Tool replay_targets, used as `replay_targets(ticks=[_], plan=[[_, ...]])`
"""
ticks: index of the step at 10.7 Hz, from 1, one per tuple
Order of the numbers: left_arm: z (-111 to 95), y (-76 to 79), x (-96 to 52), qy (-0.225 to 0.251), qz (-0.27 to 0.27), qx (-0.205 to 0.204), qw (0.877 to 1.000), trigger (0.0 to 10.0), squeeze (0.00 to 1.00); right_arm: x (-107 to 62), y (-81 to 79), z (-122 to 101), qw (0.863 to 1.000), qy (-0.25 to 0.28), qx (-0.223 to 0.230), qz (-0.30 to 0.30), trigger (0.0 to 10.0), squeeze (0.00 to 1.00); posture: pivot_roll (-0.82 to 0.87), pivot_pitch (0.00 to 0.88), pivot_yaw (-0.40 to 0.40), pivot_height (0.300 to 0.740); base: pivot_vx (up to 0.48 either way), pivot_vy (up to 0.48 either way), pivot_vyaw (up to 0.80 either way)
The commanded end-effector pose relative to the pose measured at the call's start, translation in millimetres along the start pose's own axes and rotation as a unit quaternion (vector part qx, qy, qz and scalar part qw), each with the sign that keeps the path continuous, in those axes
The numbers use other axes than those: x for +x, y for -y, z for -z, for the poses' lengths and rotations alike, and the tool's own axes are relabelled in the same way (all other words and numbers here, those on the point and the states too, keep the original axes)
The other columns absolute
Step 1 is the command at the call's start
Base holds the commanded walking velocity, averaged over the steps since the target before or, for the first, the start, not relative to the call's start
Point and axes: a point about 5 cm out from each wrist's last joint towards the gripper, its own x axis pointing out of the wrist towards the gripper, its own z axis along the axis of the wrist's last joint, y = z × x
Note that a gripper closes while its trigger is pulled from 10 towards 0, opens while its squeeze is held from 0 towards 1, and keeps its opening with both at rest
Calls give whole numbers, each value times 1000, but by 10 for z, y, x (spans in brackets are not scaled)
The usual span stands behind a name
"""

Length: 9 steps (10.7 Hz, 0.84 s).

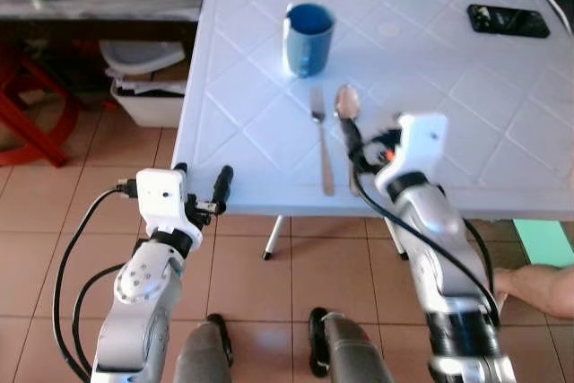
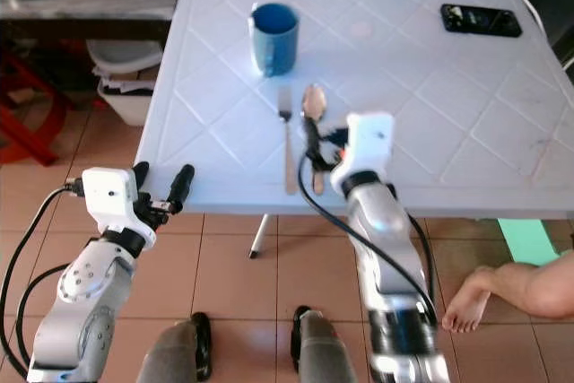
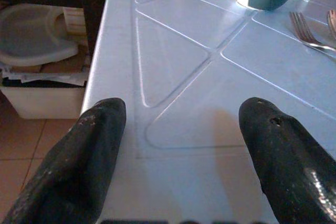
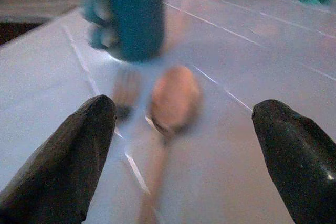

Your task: Setting the table

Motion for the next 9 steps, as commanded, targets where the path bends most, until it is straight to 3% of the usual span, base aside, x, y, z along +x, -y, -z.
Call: replay_targets(ticks=[1,3,5,9], plan=[[16,-30,-35,-9,-9,5,1000,10000,0,42,-50,-10,1000,-6,-2,-15,10000,0,-27,259,2,740,0,0,0],[11,-27,-33,-9,-8,6,1000,10000,0,170,-151,-8,999,-28,-8,-23,10000,0,-25,264,-1,740,0,0,0],[24,-12,-51,-11,-6,5,1000,10000,0,187,-204,68,998,-54,1,-22,10000,0,-23,268,-2,740,0,0,0],[38,22,-63,-15,4,1,1000,10000,0,249,-527,80,995,-73,18,-62,10000,0,-29,271,-5,740,0,0,0]])
